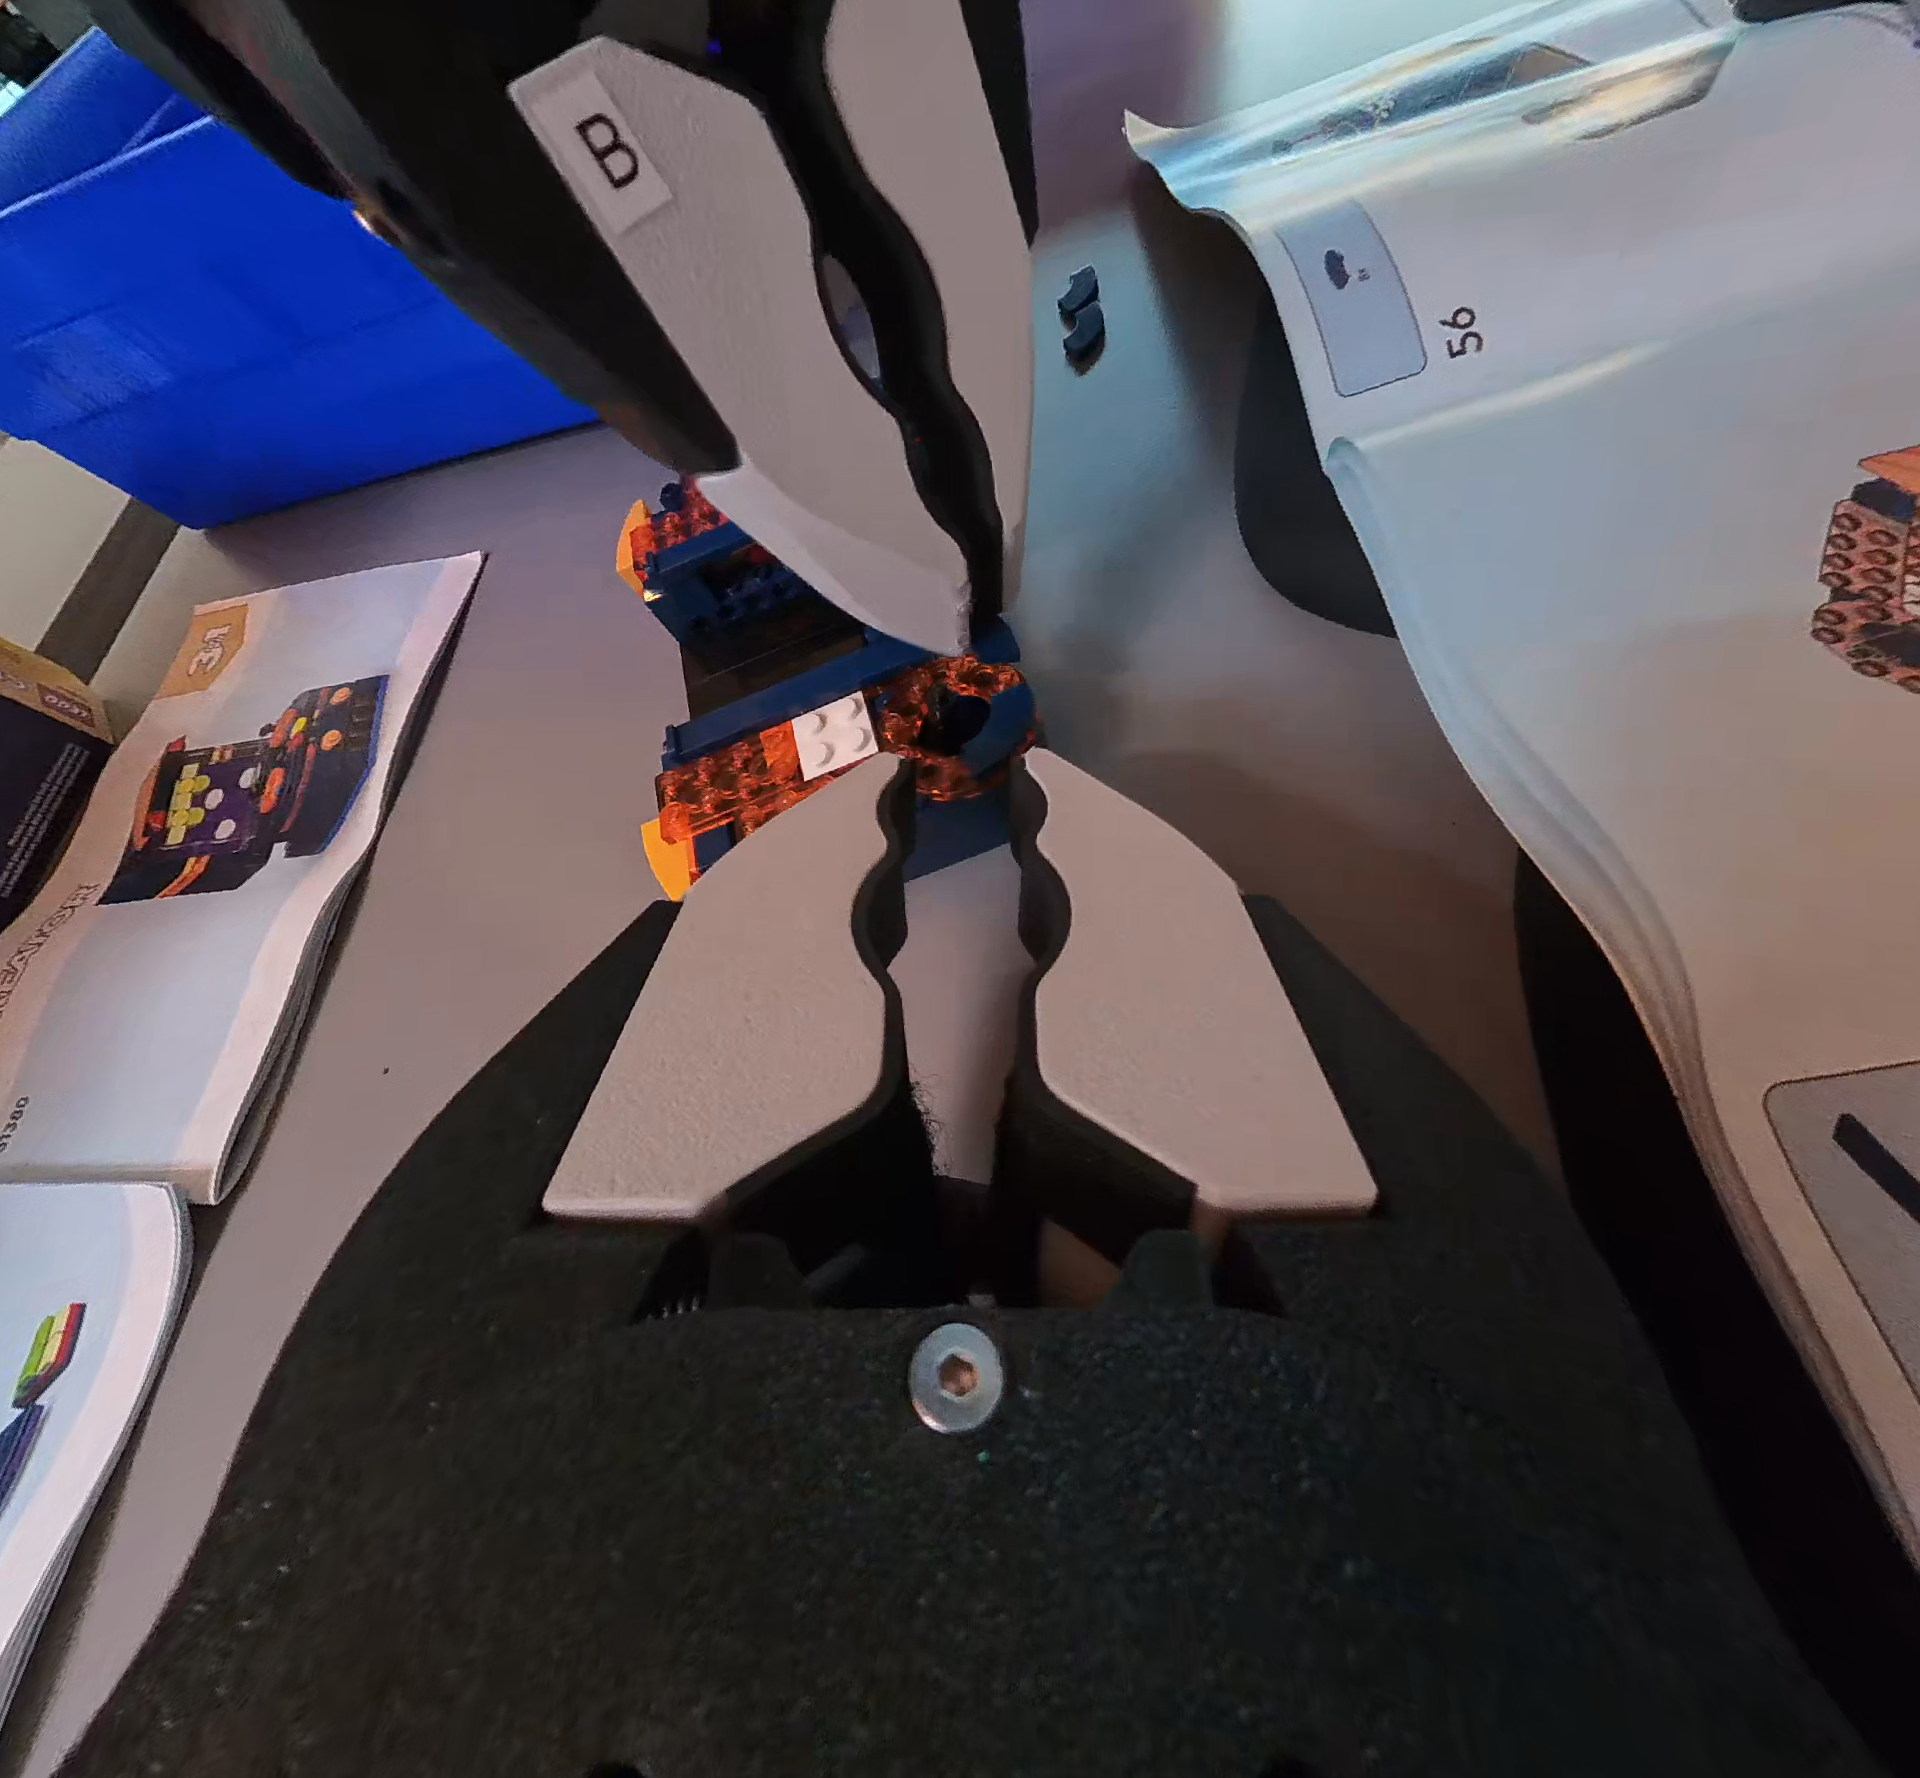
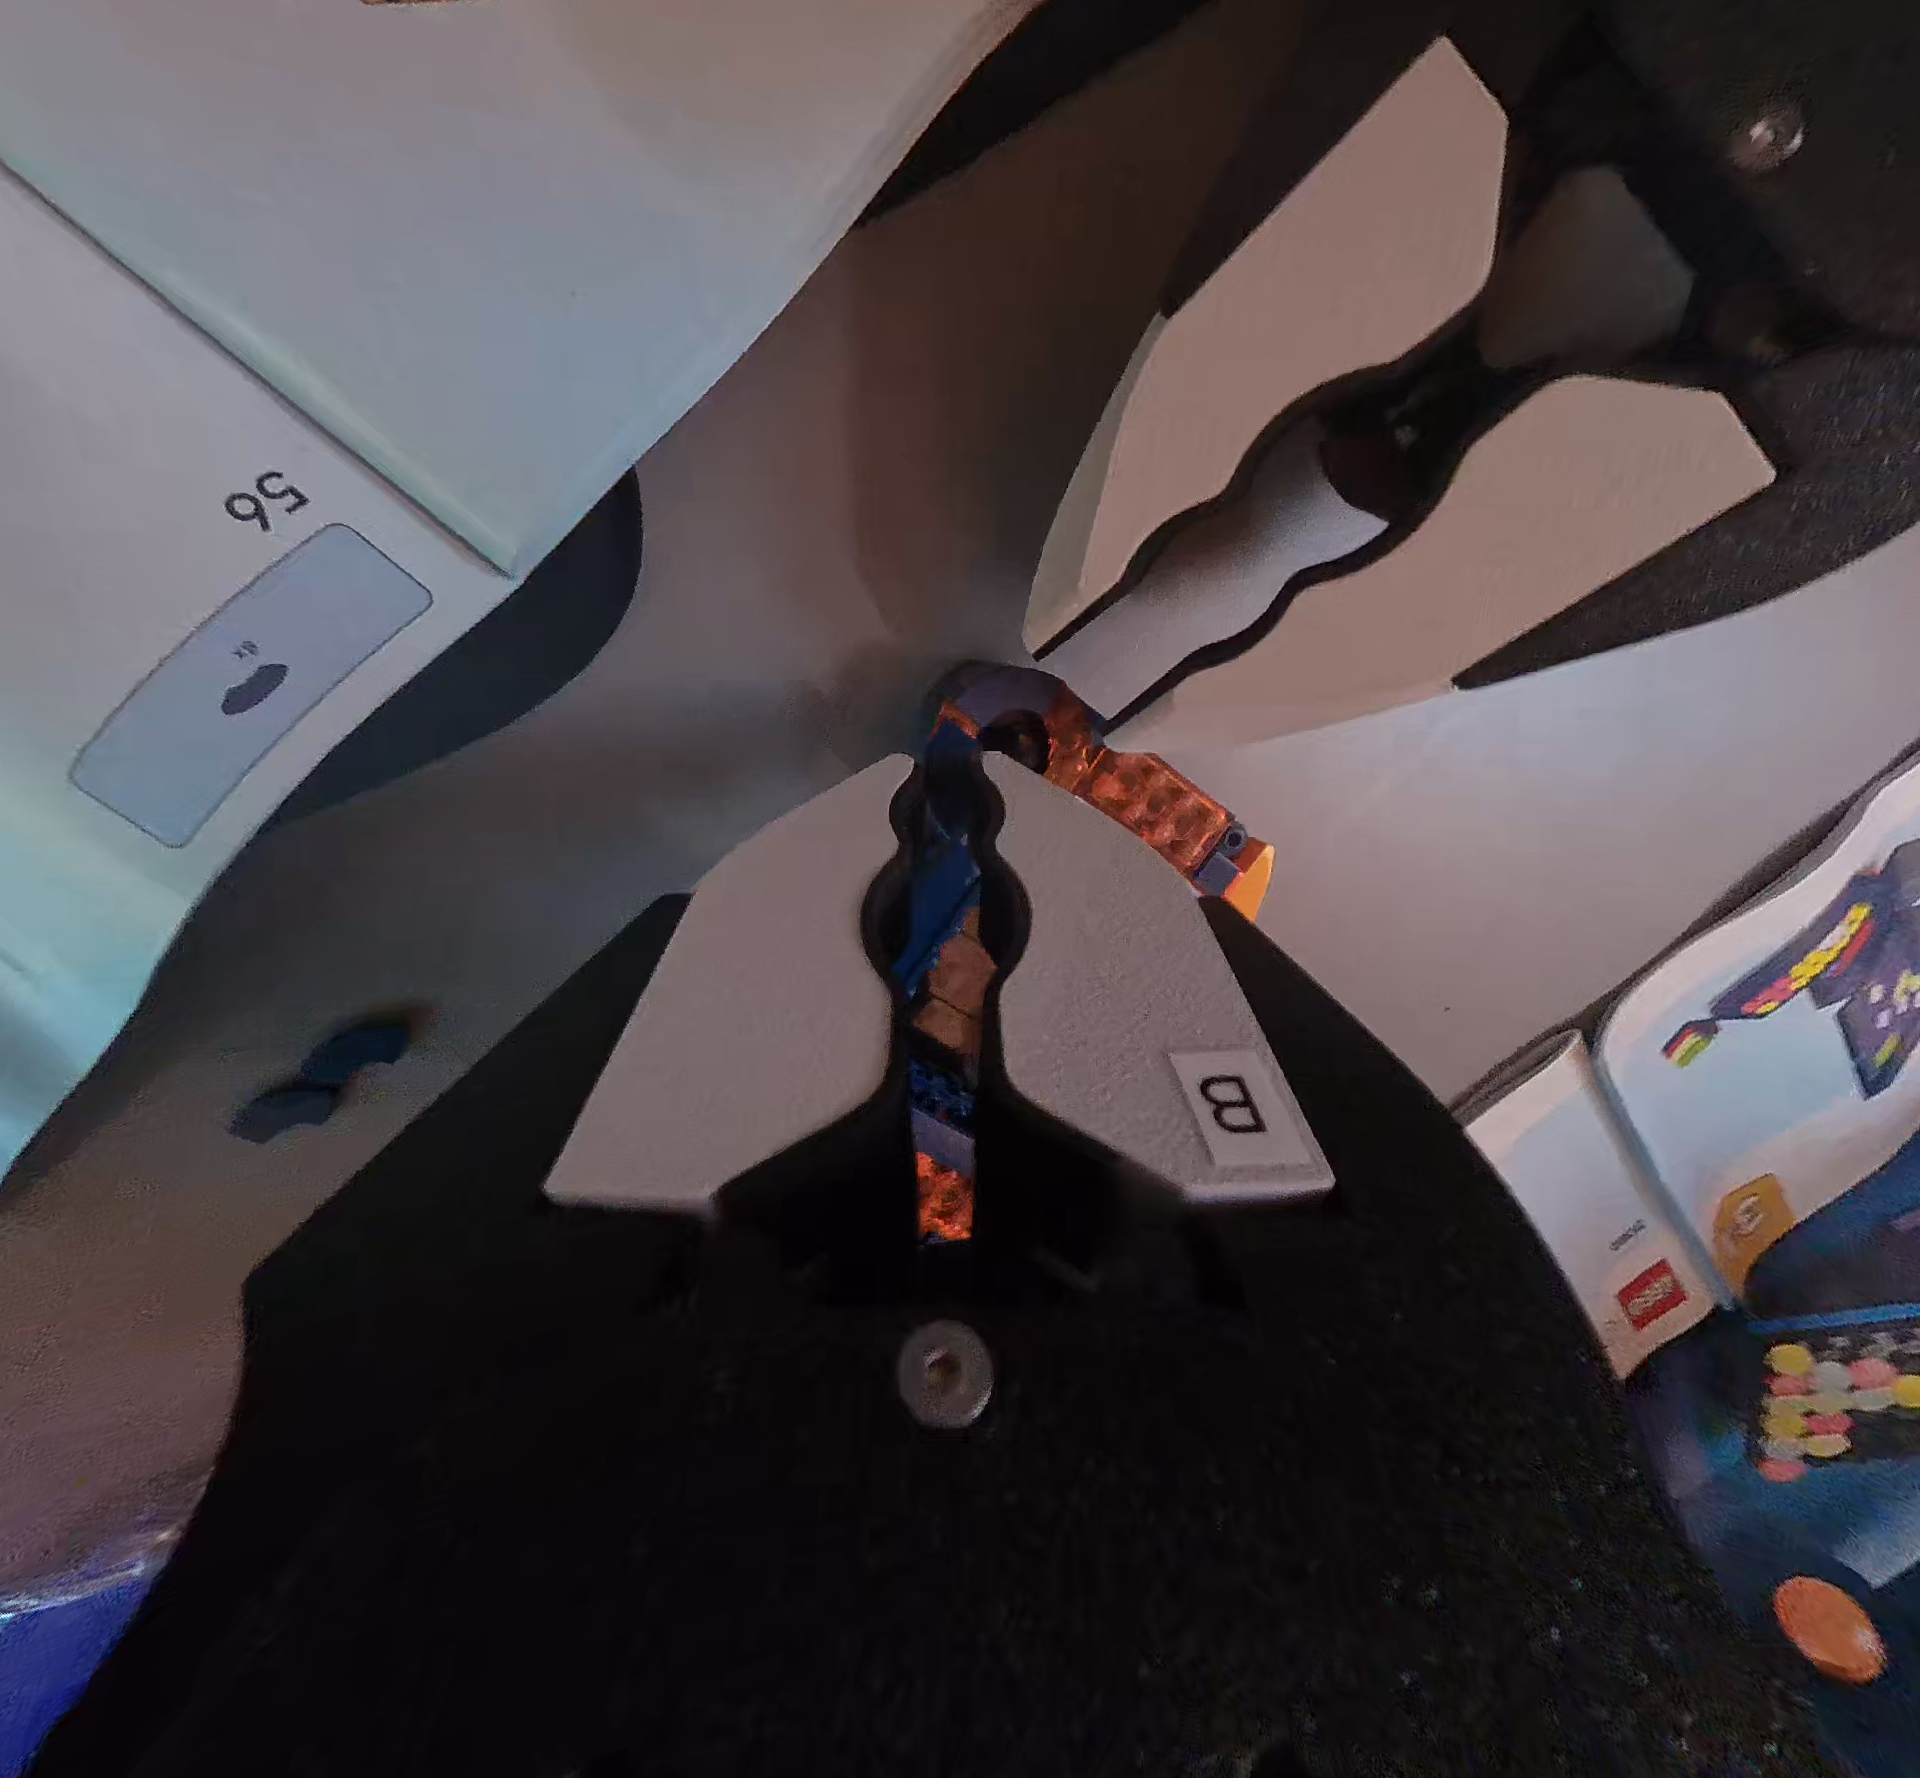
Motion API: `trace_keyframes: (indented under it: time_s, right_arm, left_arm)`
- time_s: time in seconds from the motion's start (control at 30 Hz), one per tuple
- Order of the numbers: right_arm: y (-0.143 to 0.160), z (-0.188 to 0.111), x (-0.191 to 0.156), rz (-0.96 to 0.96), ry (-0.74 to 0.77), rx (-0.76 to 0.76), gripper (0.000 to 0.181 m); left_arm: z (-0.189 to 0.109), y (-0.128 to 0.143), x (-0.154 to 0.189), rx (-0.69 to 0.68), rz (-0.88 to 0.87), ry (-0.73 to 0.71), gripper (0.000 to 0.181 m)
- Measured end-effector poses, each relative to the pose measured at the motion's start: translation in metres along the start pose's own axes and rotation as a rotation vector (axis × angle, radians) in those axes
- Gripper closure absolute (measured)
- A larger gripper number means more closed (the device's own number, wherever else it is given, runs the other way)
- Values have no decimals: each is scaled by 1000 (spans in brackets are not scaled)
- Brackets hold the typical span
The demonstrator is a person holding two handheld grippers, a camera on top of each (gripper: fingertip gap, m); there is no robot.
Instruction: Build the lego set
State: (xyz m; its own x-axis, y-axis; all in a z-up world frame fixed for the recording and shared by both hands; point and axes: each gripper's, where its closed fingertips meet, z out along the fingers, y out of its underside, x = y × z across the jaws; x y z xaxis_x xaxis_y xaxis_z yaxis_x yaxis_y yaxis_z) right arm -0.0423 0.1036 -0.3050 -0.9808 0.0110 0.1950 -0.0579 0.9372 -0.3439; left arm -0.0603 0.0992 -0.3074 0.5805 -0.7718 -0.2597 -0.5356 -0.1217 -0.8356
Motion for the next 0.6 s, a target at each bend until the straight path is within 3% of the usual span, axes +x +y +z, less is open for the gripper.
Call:
trace_keyframes:
  time_s: [0.6]
  right_arm:
    - [-1, 5, 0, -127, 100, -19, 175]
  left_arm:
    - [4, 5, 1, -39, -4, 12, 166]
